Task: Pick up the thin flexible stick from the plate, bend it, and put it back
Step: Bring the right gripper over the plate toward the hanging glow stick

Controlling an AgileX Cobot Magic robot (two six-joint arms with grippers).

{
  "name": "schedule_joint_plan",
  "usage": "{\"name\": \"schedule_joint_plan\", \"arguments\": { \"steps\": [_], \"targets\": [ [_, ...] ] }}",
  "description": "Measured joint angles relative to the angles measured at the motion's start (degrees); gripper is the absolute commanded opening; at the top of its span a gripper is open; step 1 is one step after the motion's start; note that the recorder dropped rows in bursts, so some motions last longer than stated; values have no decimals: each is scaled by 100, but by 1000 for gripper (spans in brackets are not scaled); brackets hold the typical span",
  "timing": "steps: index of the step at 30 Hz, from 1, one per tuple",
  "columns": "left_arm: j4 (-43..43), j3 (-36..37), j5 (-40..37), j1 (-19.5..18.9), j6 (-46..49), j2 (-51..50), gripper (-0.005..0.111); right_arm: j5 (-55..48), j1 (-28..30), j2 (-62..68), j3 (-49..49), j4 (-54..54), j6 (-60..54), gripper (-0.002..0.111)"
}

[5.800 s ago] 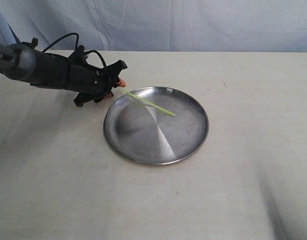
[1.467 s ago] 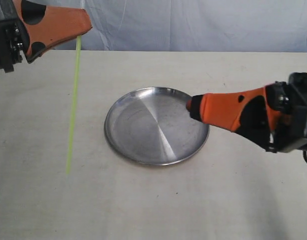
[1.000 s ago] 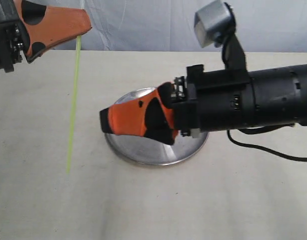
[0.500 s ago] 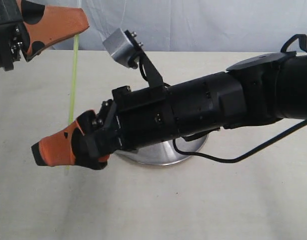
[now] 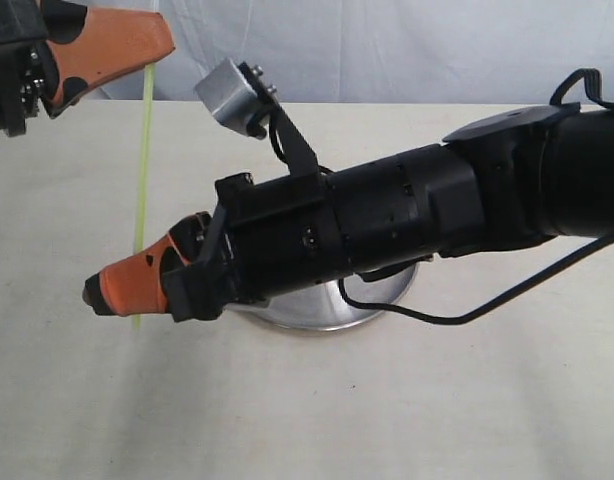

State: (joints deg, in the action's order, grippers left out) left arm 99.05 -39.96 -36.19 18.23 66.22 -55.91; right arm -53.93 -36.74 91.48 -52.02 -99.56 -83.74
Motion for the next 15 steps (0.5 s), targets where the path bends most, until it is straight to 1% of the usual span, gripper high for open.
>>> {"name": "schedule_joint_plan", "arguments": {
  "steps": [8,15],
  "targets": [
    [-46,-171,-40,0,0,-138,0,-234,0,0,-8,-215,0,-1],
    [77,-536,-202,0,0,-766,0,642,10,-374,-8,-32,78,-1]
  ]
}}
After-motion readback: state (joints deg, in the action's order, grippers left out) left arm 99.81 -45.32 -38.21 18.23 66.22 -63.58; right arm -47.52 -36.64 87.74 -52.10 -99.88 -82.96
